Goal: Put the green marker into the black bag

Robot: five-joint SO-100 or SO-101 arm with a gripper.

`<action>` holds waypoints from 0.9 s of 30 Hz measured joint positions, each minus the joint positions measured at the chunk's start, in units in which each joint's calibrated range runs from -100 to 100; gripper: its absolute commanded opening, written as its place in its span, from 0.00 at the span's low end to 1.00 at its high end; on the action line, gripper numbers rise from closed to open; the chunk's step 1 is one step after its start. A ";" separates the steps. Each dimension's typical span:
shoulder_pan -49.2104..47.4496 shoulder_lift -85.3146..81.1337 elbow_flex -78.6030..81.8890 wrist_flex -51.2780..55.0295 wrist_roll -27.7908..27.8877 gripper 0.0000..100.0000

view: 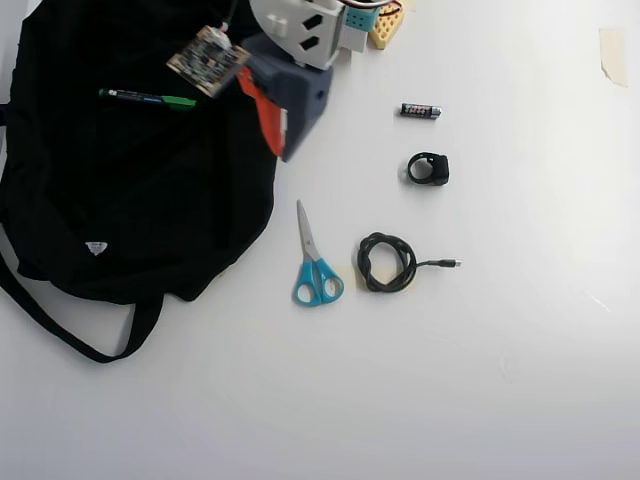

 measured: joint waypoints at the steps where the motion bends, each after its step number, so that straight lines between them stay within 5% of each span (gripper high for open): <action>1: -4.34 0.00 0.00 0.00 0.00 0.02; 13: -11.83 -12.95 5.97 6.35 0.20 0.02; 27: -14.25 -40.76 36.95 2.58 8.06 0.02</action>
